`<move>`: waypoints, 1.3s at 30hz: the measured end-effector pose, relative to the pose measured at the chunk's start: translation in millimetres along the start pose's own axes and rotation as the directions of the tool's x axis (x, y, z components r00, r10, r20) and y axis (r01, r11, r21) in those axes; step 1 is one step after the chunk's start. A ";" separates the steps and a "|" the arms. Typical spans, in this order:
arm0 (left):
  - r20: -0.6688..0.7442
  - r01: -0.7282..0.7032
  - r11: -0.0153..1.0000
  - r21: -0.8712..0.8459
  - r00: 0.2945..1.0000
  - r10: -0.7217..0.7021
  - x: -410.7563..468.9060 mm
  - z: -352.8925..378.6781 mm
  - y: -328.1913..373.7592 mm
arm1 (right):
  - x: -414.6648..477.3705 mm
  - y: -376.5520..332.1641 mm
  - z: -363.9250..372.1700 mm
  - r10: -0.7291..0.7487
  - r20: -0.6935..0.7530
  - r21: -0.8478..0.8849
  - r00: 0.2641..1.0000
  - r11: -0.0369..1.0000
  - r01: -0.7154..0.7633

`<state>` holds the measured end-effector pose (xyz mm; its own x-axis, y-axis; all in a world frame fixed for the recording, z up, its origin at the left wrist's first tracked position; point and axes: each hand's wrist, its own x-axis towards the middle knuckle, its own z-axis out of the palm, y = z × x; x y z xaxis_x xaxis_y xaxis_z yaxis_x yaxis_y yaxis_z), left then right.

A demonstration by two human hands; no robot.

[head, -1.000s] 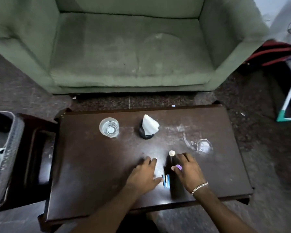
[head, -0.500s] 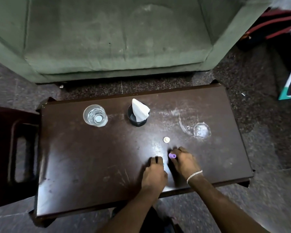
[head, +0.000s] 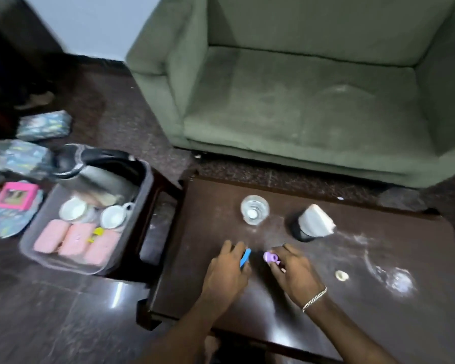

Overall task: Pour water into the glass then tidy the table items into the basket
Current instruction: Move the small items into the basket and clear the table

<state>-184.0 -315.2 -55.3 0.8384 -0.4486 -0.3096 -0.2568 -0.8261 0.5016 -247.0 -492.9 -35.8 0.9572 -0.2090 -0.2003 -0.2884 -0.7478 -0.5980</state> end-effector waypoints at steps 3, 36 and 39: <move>-0.156 0.048 0.999 -0.025 0.986 -0.051 -10.5 -62.7 -48.4 | 29.4 -68.4 10.5 -0.113 0.024 0.023 0.993 0.993 0.113; -0.263 0.482 0.874 -0.063 0.837 -0.481 -20.7 -219.1 -335.3 | 155.3 -333.0 212.3 -0.347 0.481 -0.252 0.805 0.825 0.506; -0.260 0.477 0.876 -0.068 0.839 -0.478 -21.6 -214.9 -339.0 | 157.5 -330.8 215.9 -0.347 0.481 -0.249 0.805 0.827 0.505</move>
<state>-11.8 47.8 -45.0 0.9514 0.1069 -0.2889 0.2081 -0.9145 0.3470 -6.3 -142.3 -37.0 0.8590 0.3939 -0.3270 0.2508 -0.8807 -0.4019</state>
